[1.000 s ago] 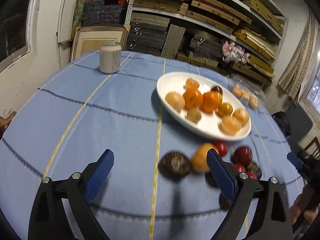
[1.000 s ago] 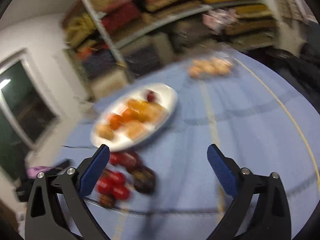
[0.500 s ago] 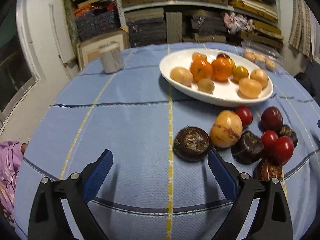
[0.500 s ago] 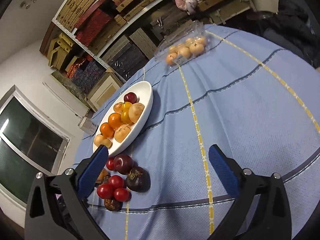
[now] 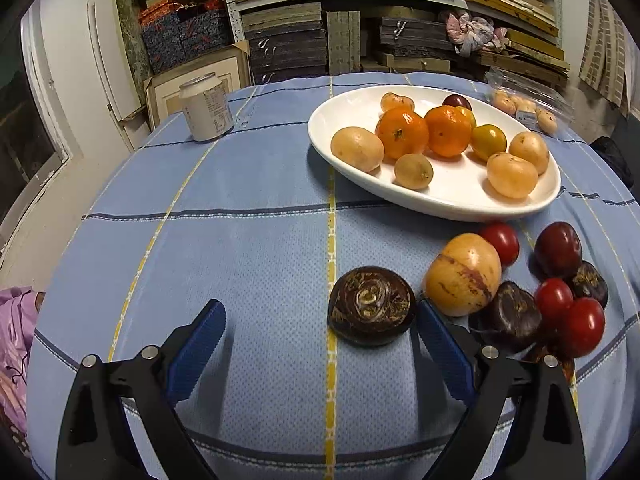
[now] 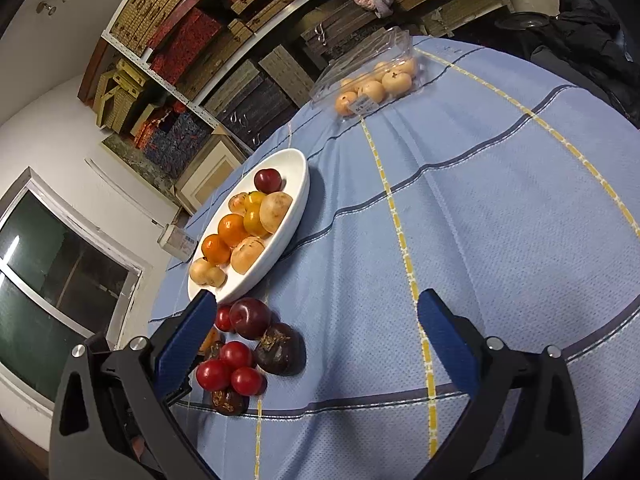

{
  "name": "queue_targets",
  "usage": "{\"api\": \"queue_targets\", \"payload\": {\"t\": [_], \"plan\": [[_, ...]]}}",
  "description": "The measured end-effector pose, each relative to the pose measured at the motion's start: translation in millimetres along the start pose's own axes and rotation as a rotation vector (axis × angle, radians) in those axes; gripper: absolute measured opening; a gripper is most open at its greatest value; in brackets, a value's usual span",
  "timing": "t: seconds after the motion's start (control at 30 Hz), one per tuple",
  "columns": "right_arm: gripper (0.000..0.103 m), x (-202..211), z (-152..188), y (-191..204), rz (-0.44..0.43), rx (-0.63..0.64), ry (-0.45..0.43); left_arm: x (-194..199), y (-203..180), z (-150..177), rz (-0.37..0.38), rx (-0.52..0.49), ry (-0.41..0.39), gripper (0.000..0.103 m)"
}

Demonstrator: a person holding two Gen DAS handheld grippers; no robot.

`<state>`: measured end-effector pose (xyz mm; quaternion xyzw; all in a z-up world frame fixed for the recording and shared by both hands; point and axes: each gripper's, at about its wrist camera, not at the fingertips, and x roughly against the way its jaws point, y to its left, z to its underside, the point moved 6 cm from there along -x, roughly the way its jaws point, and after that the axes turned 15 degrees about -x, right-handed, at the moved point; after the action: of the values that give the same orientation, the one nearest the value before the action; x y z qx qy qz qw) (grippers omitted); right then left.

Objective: Organize fruits
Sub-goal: 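Move left tool to the dark brown round fruit and close on it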

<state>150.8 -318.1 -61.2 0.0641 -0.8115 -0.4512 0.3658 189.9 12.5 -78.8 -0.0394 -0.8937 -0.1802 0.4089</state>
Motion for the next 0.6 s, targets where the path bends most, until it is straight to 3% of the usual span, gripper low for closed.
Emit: {"api": "queue_targets", "payload": {"t": [0.17, 0.4, 0.6], "plan": [[0.099, -4.1, 1.4, -1.9, 0.017, 0.006, 0.004, -8.9, 0.4, -7.2, -0.004, 0.002, 0.017, 0.096], [0.099, -14.0, 3.8, -8.7, 0.057, 0.003, 0.028, -20.2, 11.4, 1.1, 0.105, 0.093, 0.056, 0.1], [0.099, -19.0, 9.0, -6.5, 0.103, 0.065, 0.009, -21.6, 11.0, 0.5, 0.103, 0.093, 0.059, 0.1]]}}
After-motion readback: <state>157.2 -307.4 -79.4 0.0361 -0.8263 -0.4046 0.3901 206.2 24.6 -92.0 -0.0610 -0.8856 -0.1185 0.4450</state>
